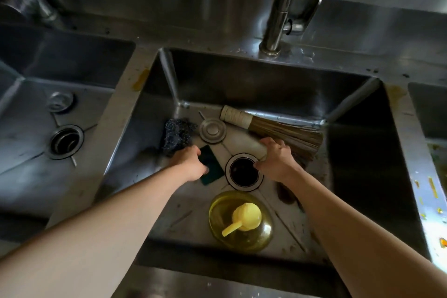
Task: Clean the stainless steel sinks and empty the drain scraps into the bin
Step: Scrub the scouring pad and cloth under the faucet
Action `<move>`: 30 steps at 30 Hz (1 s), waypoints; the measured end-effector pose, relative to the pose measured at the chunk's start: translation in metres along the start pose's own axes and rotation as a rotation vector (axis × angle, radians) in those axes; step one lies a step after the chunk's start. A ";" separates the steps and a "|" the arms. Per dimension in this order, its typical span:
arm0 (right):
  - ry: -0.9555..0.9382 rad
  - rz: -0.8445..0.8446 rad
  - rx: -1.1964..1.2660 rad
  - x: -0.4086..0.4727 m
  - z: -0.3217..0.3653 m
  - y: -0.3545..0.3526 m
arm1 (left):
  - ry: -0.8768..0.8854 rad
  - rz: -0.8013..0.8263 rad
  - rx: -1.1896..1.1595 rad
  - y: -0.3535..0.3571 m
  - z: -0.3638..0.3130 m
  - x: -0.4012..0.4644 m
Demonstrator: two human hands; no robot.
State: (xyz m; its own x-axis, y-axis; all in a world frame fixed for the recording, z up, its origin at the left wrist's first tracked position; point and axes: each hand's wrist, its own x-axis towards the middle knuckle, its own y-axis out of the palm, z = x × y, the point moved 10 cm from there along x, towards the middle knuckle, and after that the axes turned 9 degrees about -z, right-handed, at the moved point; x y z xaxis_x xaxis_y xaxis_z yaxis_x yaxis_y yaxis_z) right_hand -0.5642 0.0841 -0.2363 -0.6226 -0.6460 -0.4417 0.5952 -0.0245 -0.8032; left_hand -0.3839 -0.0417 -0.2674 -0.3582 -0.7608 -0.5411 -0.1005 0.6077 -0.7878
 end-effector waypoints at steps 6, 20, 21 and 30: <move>-0.025 0.019 -0.006 0.028 -0.003 0.022 | 0.023 -0.005 0.140 0.028 -0.011 0.035; -0.021 0.053 0.012 0.054 -0.018 0.045 | 0.094 -0.173 0.376 0.050 -0.017 0.061; -0.018 0.055 0.017 0.053 -0.019 0.044 | 0.075 -0.152 0.326 0.049 -0.016 0.062; 0.032 0.042 0.075 0.021 -0.020 0.018 | 0.036 -0.114 -0.103 -0.013 -0.034 0.032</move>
State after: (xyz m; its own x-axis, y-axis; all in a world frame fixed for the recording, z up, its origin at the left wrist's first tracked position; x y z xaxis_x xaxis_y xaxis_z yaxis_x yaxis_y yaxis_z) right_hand -0.5768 0.0858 -0.2676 -0.6112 -0.6230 -0.4882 0.6571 -0.0555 -0.7518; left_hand -0.4257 -0.0659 -0.2642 -0.3721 -0.8188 -0.4373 -0.2362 0.5391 -0.8084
